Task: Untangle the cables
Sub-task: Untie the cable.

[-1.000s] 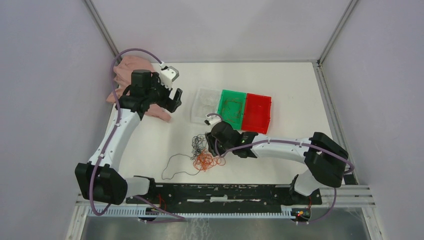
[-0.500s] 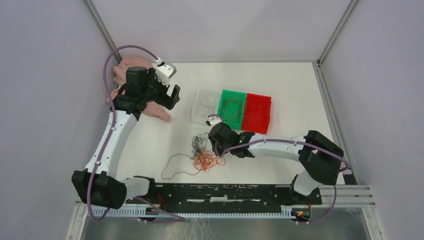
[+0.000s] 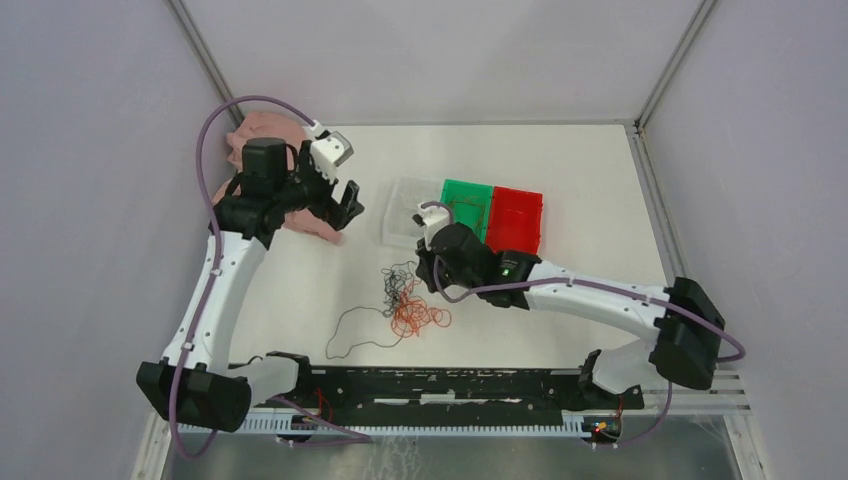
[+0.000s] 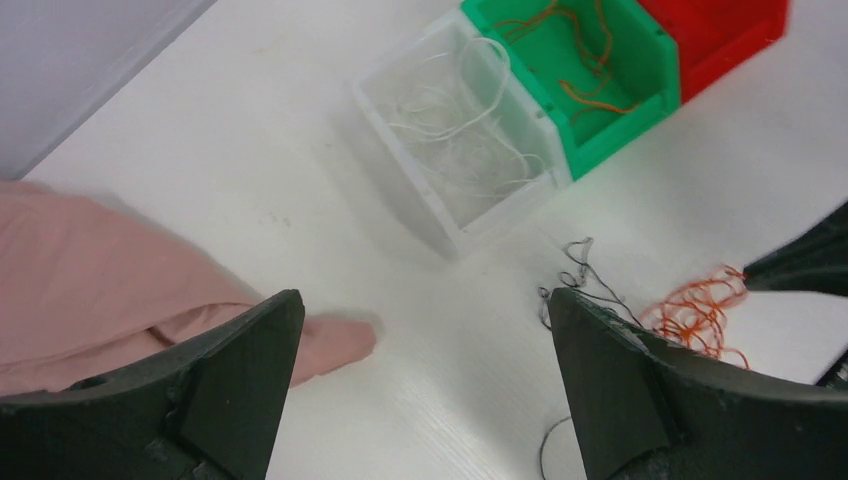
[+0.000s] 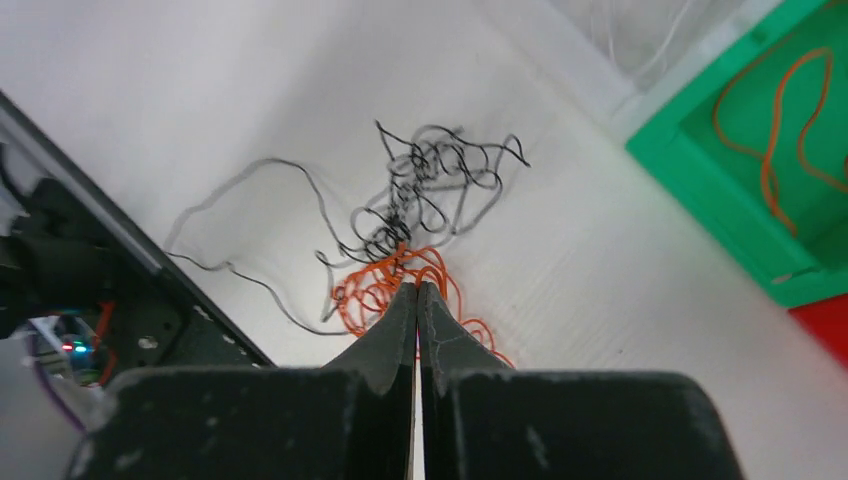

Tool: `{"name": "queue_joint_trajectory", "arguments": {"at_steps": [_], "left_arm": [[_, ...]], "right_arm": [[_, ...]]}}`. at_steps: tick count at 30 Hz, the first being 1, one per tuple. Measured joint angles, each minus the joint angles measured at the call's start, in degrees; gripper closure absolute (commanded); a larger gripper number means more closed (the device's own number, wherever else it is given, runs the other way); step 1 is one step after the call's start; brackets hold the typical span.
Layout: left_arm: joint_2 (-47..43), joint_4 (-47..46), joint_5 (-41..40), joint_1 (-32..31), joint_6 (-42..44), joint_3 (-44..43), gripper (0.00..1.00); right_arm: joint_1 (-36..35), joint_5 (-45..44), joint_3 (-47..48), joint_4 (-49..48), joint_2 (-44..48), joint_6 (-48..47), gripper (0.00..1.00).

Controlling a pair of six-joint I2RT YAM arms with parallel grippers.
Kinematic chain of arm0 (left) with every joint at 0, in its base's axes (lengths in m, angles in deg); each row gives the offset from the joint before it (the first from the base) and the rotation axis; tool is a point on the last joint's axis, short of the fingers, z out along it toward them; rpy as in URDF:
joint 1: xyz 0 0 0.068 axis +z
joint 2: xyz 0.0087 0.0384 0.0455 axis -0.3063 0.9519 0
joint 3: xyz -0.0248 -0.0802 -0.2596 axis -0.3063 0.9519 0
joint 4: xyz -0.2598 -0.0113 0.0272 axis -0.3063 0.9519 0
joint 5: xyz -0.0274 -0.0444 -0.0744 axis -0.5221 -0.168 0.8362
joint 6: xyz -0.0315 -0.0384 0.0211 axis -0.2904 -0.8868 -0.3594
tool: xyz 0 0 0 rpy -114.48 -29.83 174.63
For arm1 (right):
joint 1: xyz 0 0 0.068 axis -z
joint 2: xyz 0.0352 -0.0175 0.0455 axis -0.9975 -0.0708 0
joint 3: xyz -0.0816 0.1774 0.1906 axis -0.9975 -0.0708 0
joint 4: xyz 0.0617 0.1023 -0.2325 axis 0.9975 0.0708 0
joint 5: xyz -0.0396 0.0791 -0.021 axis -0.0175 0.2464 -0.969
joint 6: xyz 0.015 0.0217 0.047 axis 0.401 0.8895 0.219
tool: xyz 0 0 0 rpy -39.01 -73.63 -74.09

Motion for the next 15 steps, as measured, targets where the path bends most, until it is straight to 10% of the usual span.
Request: {"name": "queue_joint_trajectory", "arguments": {"at_steps": [15], "left_arm": [[-8.7,17.1,27.1,-0.8,15.6,5.1,0.05]], "right_arm": [[0.5,10.3,6.1,-9.0,11.7,-4.6,1.0]]}}
